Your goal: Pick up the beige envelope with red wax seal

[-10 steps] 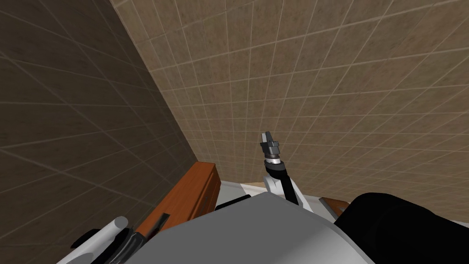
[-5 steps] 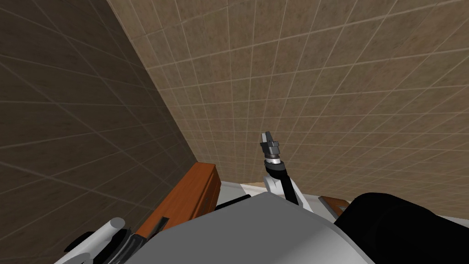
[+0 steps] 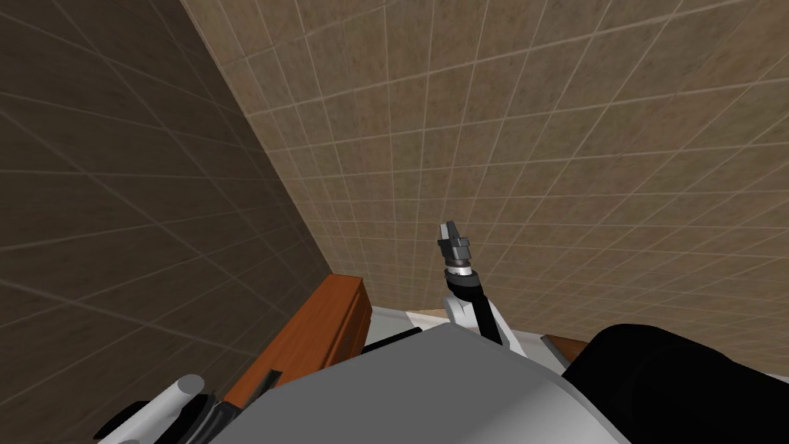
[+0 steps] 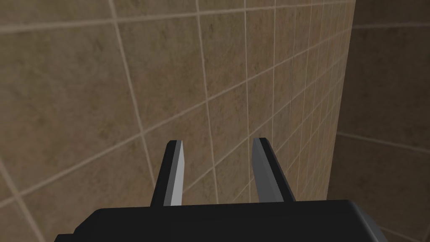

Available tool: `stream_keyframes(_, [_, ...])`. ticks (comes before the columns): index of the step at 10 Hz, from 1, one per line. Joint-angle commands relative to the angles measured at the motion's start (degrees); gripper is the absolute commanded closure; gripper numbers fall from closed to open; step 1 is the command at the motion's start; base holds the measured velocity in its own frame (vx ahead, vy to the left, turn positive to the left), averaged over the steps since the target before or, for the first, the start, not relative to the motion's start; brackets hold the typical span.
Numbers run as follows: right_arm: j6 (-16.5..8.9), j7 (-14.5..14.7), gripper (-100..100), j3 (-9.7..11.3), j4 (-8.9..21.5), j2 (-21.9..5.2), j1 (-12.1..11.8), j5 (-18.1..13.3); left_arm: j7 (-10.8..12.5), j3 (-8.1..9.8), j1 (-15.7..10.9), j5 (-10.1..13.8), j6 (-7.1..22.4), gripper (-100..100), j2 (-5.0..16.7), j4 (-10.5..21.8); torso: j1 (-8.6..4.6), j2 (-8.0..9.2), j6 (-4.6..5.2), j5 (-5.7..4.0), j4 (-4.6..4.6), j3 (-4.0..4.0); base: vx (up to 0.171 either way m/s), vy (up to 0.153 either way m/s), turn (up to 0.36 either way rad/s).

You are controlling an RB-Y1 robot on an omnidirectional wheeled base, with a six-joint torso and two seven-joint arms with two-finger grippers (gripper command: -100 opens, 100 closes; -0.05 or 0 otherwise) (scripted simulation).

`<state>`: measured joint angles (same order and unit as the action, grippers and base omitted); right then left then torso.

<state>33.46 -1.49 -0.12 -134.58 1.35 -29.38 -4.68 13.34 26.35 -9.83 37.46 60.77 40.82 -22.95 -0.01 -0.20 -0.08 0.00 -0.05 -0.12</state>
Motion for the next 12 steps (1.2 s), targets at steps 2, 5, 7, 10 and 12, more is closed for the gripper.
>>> stream_keyframes(2, [0.0,0.0,0,0.0,0.0,0.0,0.0,0.0,-0.02,-3.05,1.74,3.62,-0.82,-100,0.12,-1.16,0.0,-0.02,0.0,0.01,0.0,-0.01,0.049,0.0,0.02])
stream_keyframes(5, [0.0,0.0,0,0.0,0.0,0.0,0.0,0.0,-0.6,-7.02,3.42,8.37,-2.32,-100,0.66,-1.19,-0.03,-0.01,0.0,0.0,0.0,0.0,0.045,-0.005,0.019])
stream_keyframes(7, [0.0,0.0,0,0.0,0.0,0.0,0.0,0.0,-0.89,-9.01,4.26,10.75,-3.07,-100,0.94,-1.21,-0.03,0.03,0.0,0.0,0.01,0.02,0.038,-0.003,0.014])
stream_keyframes(10, [0.0,0.0,0,0.0,0.0,0.0,0.0,0.0,-1.48,-12.98,5.94,15.5,-4.58,-100,1.48,-1.24,-0.01,0.02,0.0,0.0,0.0,0.01,0.044,-0.001,0.018])
stream_keyframes(12, [0.0,0.0,0,0.0,0.0,0.0,0.0,0.0,-1.18,-13.91,6.91,16.48,-4.5,-100,1.69,-2.27,-0.02,0.04,0.0,0.0,0.01,0.02,0.029,-0.003,0.01])
